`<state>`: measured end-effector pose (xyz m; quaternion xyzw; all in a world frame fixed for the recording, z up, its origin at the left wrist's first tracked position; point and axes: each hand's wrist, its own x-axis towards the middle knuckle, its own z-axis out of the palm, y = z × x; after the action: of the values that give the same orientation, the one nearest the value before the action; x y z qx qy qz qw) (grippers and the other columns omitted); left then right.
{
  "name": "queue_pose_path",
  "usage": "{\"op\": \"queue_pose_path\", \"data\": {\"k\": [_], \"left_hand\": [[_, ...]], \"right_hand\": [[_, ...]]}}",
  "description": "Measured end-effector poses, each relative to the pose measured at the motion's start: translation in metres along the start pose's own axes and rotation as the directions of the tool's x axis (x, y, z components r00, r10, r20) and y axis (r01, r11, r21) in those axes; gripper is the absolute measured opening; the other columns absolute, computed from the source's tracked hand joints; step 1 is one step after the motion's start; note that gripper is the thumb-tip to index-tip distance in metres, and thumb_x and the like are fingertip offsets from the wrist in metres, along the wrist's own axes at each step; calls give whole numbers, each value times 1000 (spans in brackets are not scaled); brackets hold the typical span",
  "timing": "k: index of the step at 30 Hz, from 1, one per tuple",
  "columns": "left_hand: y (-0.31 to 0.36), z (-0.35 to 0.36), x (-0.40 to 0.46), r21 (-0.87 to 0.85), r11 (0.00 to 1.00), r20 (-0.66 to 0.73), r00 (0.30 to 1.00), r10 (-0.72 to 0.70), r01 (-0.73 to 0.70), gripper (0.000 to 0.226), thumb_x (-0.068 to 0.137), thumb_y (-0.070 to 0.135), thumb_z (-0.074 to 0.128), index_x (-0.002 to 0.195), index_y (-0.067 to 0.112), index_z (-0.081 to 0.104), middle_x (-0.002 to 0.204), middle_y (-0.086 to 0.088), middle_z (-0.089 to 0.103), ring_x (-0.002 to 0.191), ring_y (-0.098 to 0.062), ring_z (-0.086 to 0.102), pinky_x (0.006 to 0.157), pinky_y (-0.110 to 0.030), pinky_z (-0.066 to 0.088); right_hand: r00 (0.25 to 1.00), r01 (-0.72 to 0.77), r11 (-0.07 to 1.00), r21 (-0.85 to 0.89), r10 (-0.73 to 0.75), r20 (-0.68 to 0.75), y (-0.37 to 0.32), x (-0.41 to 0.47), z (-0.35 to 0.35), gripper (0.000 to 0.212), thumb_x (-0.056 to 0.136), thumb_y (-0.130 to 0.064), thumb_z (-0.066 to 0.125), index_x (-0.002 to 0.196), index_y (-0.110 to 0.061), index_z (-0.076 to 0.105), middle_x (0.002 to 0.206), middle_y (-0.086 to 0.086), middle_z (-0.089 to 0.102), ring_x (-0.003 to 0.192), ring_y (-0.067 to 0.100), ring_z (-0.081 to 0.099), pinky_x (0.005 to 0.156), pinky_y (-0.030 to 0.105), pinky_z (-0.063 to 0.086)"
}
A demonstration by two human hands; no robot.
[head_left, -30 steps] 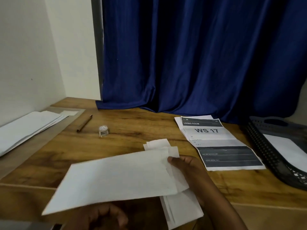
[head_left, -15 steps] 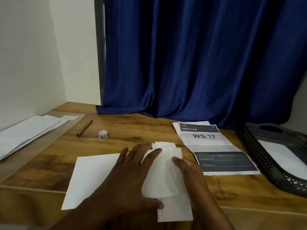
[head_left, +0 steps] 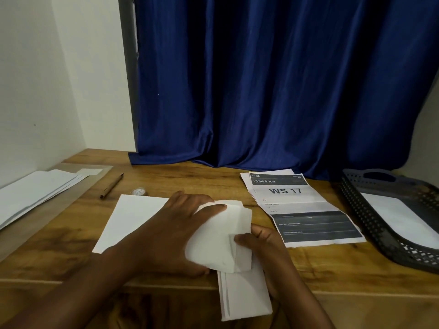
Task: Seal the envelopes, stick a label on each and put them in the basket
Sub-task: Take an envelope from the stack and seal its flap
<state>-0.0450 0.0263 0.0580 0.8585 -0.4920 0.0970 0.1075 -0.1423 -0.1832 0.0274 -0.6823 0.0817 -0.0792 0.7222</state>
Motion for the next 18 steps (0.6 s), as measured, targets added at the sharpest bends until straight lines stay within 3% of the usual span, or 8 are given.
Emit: {"op": "queue_pose_path", "data": {"k": [3, 8, 13, 18], "left_hand": [[0, 10, -4, -26, 1000, -12, 1000, 2, -3, 114, 64, 89, 64, 154, 50, 7, 158, 23, 13, 140, -1, 15, 112, -30, 24], [1, 9, -4, -10, 1000, -46, 999, 16, -16, 114, 64, 88, 64, 155, 50, 8, 159, 21, 14, 141, -6, 17, 110, -31, 21], [4, 3, -5, 38, 999, -42, 998, 40, -39, 112, 66, 85, 65, 156, 47, 10, 159, 17, 17, 141, -7, 18, 113, -32, 21], [7, 0, -6, 95, 994, -24, 998, 50, -48, 109, 69, 85, 61, 157, 46, 9, 161, 16, 15, 142, -6, 15, 115, -29, 13]], "right_hand": [[1000, 21, 998, -53, -22, -19, 3, 0, -1, 15, 91, -11, 69, 92, -21, 81, 93, 8, 79, 81, 25, 74, 71, 36, 58], [999, 38, 994, -98, -40, -17, 1, -1, 3, 8, 86, -17, 76, 86, -23, 81, 88, 4, 80, 74, 16, 75, 60, 21, 55], [996, 80, 987, -139, -84, -19, 2, 0, 6, 8, 88, -17, 76, 85, -22, 81, 86, -1, 79, 74, 10, 74, 59, 16, 53], [993, 107, 978, -178, -113, -26, 4, 2, 11, 27, 89, -15, 73, 76, -36, 80, 83, -8, 79, 75, 6, 74, 60, 13, 53]]}}
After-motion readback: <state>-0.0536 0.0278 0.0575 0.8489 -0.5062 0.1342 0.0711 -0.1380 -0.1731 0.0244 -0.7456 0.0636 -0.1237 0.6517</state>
